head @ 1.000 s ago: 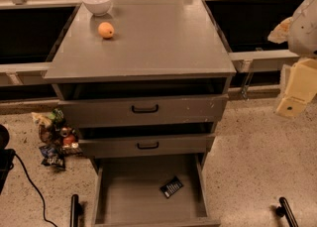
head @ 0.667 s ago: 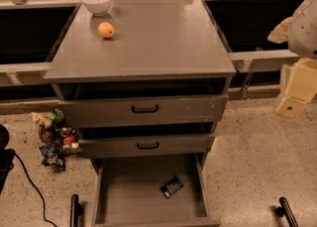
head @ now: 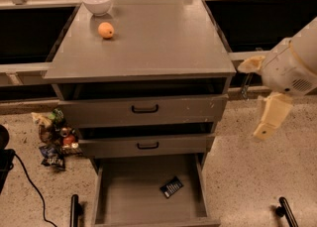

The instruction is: Pick rxbar blueberry from bottom drawer and place on counter

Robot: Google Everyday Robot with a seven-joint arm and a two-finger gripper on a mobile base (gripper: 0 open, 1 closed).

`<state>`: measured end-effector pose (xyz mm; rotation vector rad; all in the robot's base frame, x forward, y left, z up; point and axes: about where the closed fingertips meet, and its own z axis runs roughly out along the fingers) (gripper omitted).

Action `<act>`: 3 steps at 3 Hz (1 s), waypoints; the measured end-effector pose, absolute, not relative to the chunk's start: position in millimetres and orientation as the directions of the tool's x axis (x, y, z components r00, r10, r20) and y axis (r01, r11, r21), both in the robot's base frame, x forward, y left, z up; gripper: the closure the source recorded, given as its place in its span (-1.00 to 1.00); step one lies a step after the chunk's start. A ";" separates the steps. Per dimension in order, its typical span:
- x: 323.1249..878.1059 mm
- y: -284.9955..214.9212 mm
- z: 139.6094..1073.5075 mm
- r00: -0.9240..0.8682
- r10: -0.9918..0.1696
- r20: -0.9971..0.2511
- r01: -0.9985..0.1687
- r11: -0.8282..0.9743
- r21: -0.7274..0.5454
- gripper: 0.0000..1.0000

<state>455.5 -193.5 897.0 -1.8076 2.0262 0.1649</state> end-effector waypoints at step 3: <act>463.3 -178.9 795.9 -0.013 -0.859 -0.512 -0.993 0.071 -0.093 -1.00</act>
Offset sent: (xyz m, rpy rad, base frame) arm 0.0097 0.0168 -0.1461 0.2142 0.1221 0.1264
